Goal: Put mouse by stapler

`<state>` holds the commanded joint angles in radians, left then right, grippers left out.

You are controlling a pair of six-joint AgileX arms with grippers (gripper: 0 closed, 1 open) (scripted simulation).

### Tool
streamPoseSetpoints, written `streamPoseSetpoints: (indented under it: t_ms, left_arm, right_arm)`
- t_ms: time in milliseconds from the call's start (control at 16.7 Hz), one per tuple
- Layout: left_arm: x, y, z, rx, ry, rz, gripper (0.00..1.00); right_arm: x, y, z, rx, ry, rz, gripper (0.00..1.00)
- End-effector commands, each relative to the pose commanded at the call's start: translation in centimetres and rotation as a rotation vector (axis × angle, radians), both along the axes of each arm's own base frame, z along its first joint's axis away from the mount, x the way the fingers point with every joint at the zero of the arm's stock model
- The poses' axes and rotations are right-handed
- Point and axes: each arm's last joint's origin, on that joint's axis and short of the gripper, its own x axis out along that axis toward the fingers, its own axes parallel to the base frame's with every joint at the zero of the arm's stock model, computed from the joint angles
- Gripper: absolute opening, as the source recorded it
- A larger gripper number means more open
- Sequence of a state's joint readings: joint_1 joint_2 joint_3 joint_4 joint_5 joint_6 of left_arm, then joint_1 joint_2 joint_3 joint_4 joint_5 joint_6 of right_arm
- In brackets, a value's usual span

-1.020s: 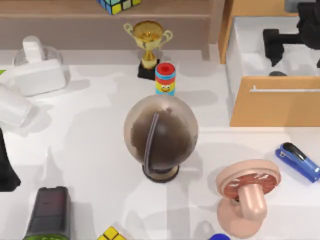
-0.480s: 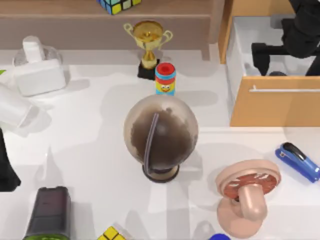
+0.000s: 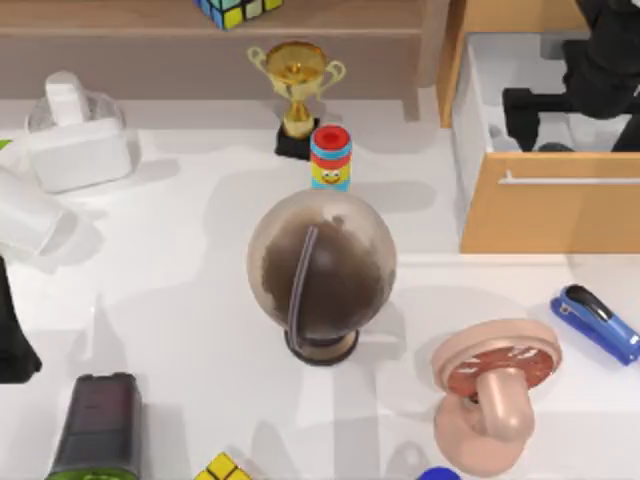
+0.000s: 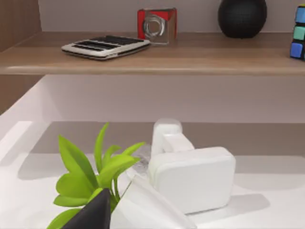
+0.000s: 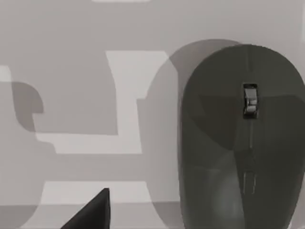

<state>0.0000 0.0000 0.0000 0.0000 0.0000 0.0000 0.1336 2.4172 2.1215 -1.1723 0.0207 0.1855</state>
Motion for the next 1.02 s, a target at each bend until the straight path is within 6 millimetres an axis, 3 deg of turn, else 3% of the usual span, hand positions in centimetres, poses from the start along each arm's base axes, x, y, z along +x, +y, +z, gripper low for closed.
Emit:
streamPoseSetpoints:
  t_ms: [960, 1020]
  left_arm:
    - [0.0, 0.0, 0.0, 0.000, 0.000, 0.000, 1.00]
    - [0.0, 0.0, 0.0, 0.000, 0.000, 0.000, 1.00]
  right_arm:
    - [0.4, 0.1, -2.7, 0.000, 0.001, 0.001, 1.00]
    - [0.4, 0.1, -2.7, 0.000, 0.001, 0.001, 0.92]
